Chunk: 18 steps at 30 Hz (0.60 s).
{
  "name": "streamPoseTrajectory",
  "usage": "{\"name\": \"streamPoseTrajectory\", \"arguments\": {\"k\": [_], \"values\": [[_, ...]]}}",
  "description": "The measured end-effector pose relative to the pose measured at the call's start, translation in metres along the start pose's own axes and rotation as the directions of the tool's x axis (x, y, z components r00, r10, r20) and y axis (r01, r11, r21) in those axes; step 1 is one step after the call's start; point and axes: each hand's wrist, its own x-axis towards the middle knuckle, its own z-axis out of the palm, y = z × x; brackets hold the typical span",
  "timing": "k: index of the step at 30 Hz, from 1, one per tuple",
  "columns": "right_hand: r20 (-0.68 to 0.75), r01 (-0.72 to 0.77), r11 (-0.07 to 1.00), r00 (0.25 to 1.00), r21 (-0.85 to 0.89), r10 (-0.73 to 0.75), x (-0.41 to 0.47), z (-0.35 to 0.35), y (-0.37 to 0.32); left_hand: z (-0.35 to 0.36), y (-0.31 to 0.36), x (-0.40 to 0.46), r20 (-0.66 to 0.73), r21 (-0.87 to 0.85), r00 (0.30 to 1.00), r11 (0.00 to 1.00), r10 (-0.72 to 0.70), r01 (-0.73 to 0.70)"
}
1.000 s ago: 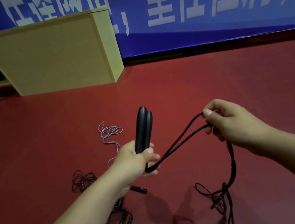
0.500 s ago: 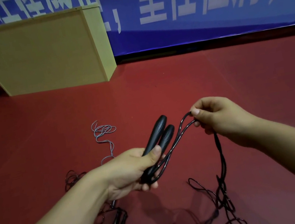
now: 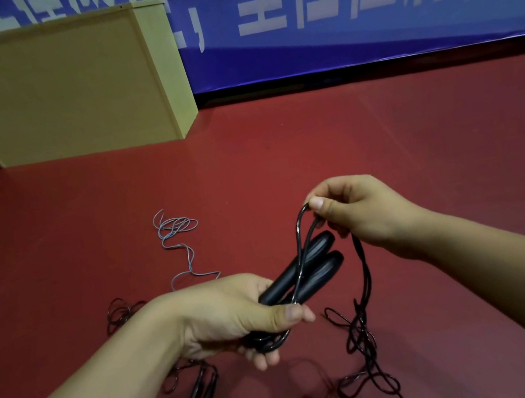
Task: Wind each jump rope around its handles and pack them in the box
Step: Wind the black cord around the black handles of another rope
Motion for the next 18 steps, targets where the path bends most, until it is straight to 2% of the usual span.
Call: {"name": "streamPoseTrajectory", "arguments": {"k": [4, 8, 9, 11, 13, 16, 18], "values": [[0.026, -0.06, 0.998, 0.998, 0.015, 0.06, 0.004, 0.001, 0.005, 0.008, 0.007, -0.003, 0.001, -0.052, 0.999, 0.997, 0.051, -0.051], [0.111, -0.211, 0.961, 0.975, 0.177, 0.194, 0.006, 0.006, 0.009, 0.01, 0.013, -0.007, -0.009, -0.202, 0.994, 0.973, 0.109, -0.108], [0.135, -0.253, 0.949, 0.964, 0.189, 0.23, 0.006, 0.006, 0.01, 0.008, 0.014, -0.007, -0.015, -0.195, 0.992, 0.973, 0.124, -0.124], [0.183, -0.312, 0.936, 0.942, 0.165, 0.282, 0.003, 0.009, 0.01, 0.005, 0.018, -0.008, -0.041, -0.192, 0.988, 0.969, 0.149, -0.154], [0.215, -0.332, 0.933, 0.929, 0.138, 0.299, 0.002, 0.013, 0.009, 0.004, 0.022, -0.009, -0.076, -0.289, 0.984, 0.941, 0.161, -0.176], [0.252, -0.353, 0.922, 0.917, 0.158, 0.308, 0.001, 0.021, 0.008, 0.003, 0.023, -0.006, -0.24, -0.346, 0.957, 0.907, 0.16, -0.238], [0.291, -0.35, 0.924, 0.91, 0.153, 0.296, 0.001, 0.025, 0.005, -0.001, 0.025, -0.003, -0.384, -0.343, 0.912, 0.895, 0.142, -0.284]]}}
